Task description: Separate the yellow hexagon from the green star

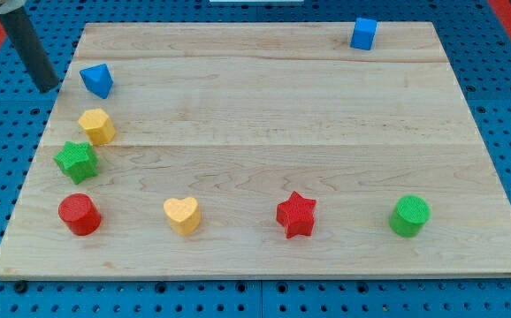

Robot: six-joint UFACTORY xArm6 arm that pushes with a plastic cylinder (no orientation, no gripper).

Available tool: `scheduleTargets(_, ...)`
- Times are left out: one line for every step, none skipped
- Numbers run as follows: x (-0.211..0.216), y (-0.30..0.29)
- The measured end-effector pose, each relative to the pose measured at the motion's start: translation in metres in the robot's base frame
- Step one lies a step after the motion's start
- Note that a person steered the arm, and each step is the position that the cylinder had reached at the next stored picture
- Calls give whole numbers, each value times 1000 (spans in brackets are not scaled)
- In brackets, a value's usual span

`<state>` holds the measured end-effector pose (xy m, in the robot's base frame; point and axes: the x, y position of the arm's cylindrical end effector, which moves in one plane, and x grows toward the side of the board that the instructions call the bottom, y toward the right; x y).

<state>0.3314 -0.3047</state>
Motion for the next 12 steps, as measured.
scheduleTargets(-7, 30)
scheduleTargets(-7, 54)
scheduleTargets(-4, 33)
scheduleTargets(31, 90)
scheduleTargets(70, 130)
scheduleTargets(96, 121)
scheduleTargets(101, 121)
scheduleTargets(110, 121)
scheduleTargets(115, 120)
scheduleTargets(116, 112)
scheduleTargets(130, 110)
scheduleTargets(130, 97)
